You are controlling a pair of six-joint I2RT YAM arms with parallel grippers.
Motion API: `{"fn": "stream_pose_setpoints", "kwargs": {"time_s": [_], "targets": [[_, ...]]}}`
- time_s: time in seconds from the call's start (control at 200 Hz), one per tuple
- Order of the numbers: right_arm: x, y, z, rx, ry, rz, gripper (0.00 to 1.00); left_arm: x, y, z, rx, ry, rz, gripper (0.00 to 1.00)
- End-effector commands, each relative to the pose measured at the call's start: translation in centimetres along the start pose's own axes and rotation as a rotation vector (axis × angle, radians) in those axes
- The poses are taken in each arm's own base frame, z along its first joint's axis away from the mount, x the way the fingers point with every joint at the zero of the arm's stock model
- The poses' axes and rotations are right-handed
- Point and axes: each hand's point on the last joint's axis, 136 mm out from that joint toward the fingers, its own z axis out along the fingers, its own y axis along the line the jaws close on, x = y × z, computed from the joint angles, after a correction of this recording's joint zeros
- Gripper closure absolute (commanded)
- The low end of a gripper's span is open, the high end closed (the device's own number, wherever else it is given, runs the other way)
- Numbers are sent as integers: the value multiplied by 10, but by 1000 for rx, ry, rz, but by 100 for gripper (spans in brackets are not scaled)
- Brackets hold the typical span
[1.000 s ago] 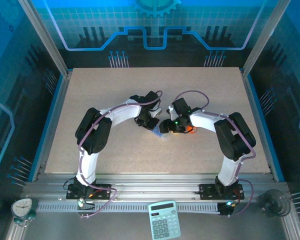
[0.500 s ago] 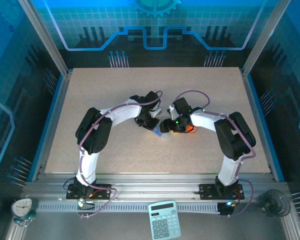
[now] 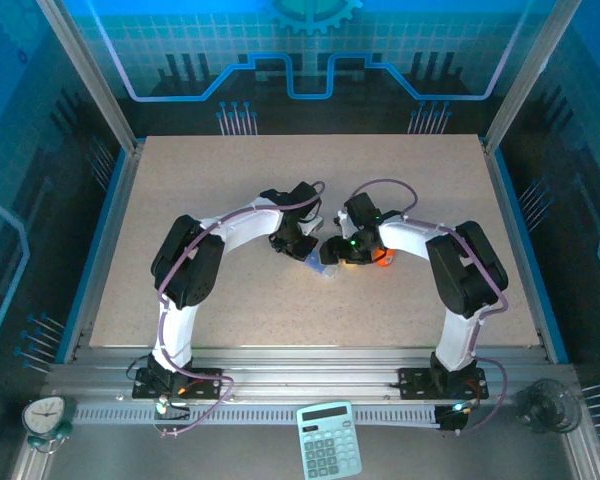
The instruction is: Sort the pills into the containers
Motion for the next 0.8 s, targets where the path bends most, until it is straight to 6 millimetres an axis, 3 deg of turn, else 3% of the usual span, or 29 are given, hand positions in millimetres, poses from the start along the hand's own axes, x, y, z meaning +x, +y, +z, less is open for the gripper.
{"fn": "stream_pose_setpoints", "kwargs": {"time_s": [0.0,0.795], "targets": [[26,-52,40,186,87,-6,31,0,4,-3,-16,25,11,100],[41,-61,53,225,130,0,31,6,11,19,-35,56,9,100]]}}
